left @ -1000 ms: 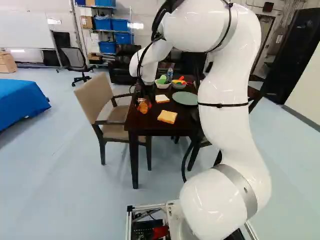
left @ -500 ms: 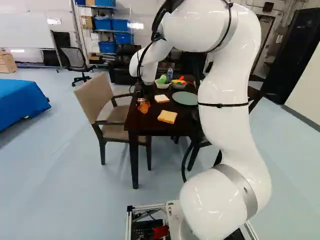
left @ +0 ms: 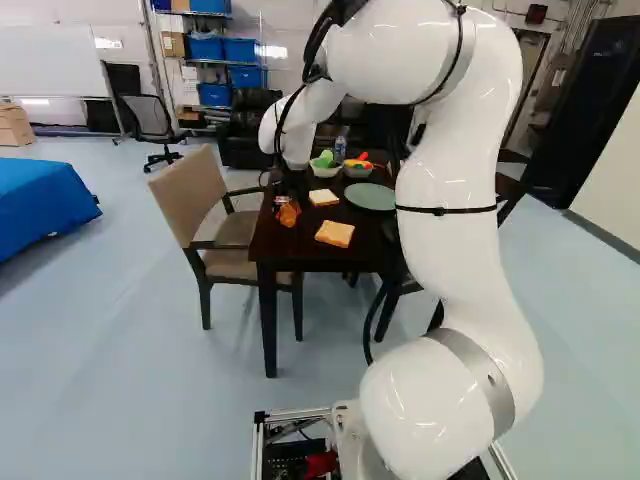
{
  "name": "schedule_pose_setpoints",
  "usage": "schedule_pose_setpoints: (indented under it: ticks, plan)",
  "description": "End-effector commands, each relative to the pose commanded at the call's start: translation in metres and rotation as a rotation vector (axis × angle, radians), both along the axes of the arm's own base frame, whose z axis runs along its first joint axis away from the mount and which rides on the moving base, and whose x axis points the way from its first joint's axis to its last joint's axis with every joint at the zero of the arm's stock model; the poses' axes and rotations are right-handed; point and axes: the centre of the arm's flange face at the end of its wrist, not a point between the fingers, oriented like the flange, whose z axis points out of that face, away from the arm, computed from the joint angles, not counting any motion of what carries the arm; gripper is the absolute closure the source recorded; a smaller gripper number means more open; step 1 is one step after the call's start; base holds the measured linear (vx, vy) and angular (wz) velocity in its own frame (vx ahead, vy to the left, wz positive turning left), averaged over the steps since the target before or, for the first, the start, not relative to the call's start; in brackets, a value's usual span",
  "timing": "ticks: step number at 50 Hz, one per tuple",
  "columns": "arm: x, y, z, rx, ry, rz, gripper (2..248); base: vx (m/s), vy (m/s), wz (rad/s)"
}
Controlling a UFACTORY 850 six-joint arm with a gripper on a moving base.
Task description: Move the croissant to the empty plate
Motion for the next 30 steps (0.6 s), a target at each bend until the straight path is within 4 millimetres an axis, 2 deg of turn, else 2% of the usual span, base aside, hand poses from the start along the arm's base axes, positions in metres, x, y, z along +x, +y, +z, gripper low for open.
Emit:
schedule_pose_setpoints:
  ticks: [17, 30]
  plan:
    - [-0.004, -0.004, 0.021, 0.008, -0.028, -0.004, 117, 0.000, 0.000, 0.000]
    - [0.001, -0.019, 0.038, 0.010, -0.035, -0.030, 117, 0.000, 0.000, 0.000]
